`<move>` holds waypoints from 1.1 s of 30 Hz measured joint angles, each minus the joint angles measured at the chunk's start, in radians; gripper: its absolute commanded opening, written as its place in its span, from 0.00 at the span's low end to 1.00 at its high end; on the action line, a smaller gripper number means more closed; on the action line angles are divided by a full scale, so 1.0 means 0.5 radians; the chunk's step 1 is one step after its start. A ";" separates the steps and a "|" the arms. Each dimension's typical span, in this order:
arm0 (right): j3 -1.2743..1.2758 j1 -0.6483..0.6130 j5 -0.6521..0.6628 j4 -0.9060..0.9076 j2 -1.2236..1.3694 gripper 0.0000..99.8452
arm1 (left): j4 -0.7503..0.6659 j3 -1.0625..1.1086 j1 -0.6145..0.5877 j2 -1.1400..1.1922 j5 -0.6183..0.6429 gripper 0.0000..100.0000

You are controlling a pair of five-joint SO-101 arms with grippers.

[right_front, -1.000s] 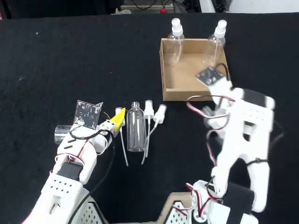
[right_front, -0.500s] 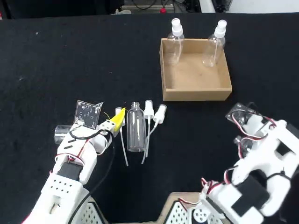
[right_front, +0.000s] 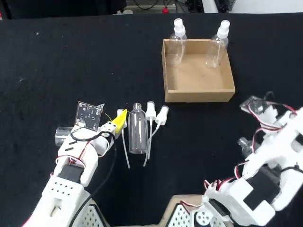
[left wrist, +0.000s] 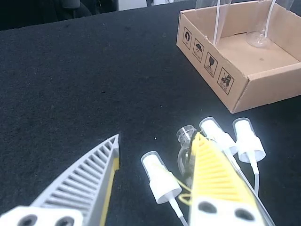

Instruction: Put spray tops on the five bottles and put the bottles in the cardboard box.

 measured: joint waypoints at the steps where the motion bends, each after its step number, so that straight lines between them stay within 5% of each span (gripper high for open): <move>1: -0.028 -0.031 -0.031 0.034 0.000 0.28 | 0.000 0.000 0.000 0.000 0.000 0.24; 29: 0.049 -0.242 -0.064 0.264 -0.025 0.28 | 0.000 0.000 0.000 0.000 0.000 0.24; 33: 0.374 -0.242 -0.043 -0.055 -0.295 0.28 | 0.000 0.000 0.000 0.000 0.000 0.24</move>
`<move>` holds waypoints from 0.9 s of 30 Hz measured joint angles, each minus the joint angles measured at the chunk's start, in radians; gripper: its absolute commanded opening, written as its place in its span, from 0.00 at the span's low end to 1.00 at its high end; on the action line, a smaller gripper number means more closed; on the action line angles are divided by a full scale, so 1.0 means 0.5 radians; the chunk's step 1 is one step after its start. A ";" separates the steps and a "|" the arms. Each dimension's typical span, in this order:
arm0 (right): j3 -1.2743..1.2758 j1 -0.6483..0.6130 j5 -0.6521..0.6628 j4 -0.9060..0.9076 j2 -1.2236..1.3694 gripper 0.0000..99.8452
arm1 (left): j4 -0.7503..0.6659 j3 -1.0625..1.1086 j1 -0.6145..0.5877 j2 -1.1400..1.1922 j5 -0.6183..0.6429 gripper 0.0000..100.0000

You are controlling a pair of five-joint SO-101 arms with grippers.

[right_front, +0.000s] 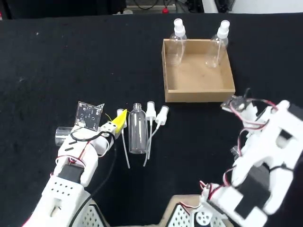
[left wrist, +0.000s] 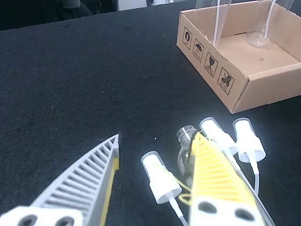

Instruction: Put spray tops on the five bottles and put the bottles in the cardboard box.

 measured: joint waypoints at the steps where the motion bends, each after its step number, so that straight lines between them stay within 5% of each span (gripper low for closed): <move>1: 0.101 0.000 0.000 -0.135 -0.055 0.28 | 0.000 0.000 0.000 0.000 0.000 0.24; 5: 0.414 0.000 0.009 -0.470 -0.178 0.28 | 0.000 0.000 0.000 0.000 0.000 0.24; 27: 0.423 0.064 0.009 -0.519 0.080 0.28 | 0.000 0.000 0.000 0.000 0.000 0.24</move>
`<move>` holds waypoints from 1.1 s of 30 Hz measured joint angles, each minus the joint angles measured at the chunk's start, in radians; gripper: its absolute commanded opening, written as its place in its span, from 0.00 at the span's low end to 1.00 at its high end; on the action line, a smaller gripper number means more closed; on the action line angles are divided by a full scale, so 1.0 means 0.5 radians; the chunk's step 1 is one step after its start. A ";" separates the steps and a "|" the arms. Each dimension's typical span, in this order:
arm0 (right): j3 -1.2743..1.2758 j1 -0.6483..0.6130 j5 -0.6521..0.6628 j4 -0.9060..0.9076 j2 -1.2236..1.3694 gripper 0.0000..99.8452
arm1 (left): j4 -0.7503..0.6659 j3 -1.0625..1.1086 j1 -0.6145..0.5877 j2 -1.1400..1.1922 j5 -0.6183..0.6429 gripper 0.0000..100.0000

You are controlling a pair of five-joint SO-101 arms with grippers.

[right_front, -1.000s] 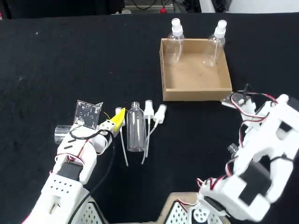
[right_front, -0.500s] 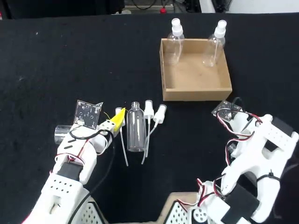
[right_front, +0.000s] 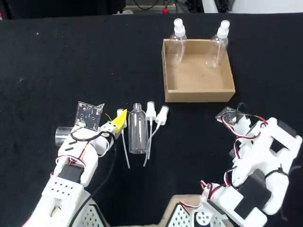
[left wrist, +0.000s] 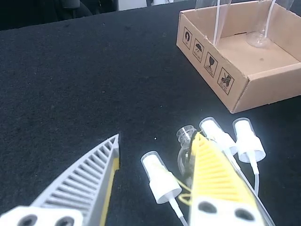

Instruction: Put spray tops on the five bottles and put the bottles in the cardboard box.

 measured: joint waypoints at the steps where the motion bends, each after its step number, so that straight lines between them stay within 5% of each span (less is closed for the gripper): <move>1: 0.000 0.000 0.000 -0.021 0.000 0.28 | 0.000 0.000 0.000 0.000 0.000 0.24; 21: 0.000 0.037 0.153 -0.163 0.003 0.28 | 0.000 0.000 0.000 0.000 0.000 0.24; 33: 0.000 0.037 -0.377 -0.163 0.003 0.28 | 0.000 0.000 0.000 0.000 0.000 0.24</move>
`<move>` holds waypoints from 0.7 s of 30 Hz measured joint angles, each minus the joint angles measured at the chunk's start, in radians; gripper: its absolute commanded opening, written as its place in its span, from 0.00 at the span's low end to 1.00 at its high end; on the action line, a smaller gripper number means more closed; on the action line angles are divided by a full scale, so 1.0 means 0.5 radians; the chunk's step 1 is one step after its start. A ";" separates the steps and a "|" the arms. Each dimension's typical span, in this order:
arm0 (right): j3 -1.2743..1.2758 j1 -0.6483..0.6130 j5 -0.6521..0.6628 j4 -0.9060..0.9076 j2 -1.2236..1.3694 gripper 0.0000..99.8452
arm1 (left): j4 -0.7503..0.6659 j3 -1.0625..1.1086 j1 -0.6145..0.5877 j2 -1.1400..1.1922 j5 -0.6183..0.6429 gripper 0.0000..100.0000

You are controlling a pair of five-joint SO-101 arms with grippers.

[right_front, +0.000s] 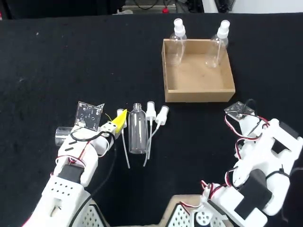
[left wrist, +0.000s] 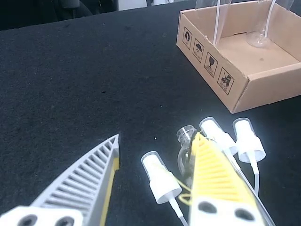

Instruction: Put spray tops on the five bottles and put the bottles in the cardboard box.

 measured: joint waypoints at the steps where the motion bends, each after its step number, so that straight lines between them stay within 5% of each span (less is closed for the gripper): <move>1: 0.000 0.000 -0.003 0.000 0.000 0.28 | 0.000 0.000 0.000 0.000 0.000 0.24; 11: -0.074 0.009 -0.021 -0.077 0.264 0.26 | 0.000 0.000 0.000 0.000 0.000 0.24; 17: -0.239 0.015 -0.025 0.101 0.267 0.10 | 0.000 0.000 0.000 0.000 0.000 0.24; 21: -0.414 0.015 -0.025 0.218 0.267 0.07 | 0.000 0.000 0.000 0.000 0.000 0.24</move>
